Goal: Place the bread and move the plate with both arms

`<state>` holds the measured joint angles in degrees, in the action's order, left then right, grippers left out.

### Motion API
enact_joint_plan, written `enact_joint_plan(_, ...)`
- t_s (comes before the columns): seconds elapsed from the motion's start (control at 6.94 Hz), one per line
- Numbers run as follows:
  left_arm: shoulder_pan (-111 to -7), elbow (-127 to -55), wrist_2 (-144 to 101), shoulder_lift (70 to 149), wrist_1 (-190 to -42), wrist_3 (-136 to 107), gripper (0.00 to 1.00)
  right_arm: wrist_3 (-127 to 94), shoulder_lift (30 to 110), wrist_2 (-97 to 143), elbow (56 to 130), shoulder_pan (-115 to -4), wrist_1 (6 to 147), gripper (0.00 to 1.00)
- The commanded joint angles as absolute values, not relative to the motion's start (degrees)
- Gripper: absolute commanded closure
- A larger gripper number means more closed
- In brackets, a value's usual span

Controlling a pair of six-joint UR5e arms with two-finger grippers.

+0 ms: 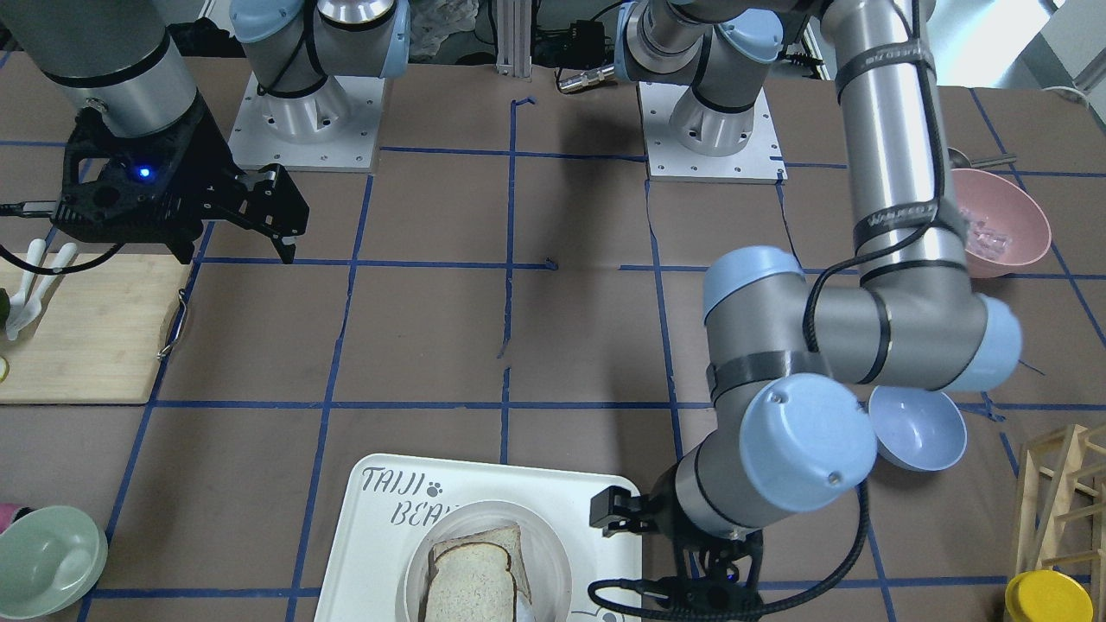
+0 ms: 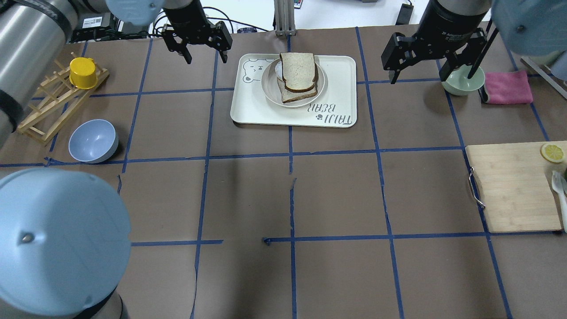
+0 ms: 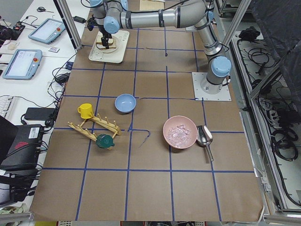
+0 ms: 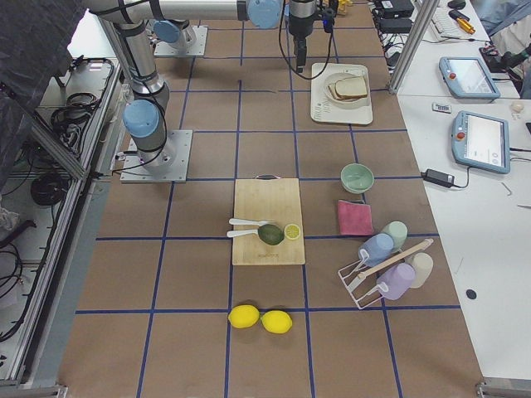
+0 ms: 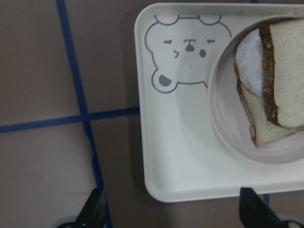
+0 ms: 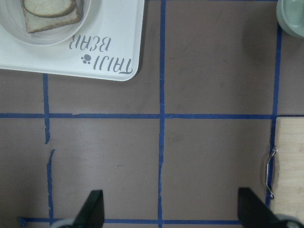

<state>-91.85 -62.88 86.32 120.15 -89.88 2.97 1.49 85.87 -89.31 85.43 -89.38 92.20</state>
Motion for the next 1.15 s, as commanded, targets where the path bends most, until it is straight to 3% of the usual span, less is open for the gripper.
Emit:
enact_joint_plan(0.0,-89.83,-71.92,86.75,108.69,-94.92,2.37,0.0,1.49,85.87,-89.3,85.43,-89.38,92.28,0.0)
enact_joint_plan(0.29,-89.13,-84.32,87.27,99.01,-93.87,2.11,0.0,1.76,86.22,-89.12,85.34,-89.47,91.85,0.0)
enact_joint_plan(0.58,-87.19,-88.84,86.75,93.36,-93.69,-2.61,0.0,1.76,86.4,-89.3,84.64,-90.53,92.02,0.0)
enact_joint_plan(1.01,-85.96,-91.49,86.84,91.14,-93.43,-3.6,0.0,2.28,86.66,-89.12,85.08,-91.23,91.58,0.0)
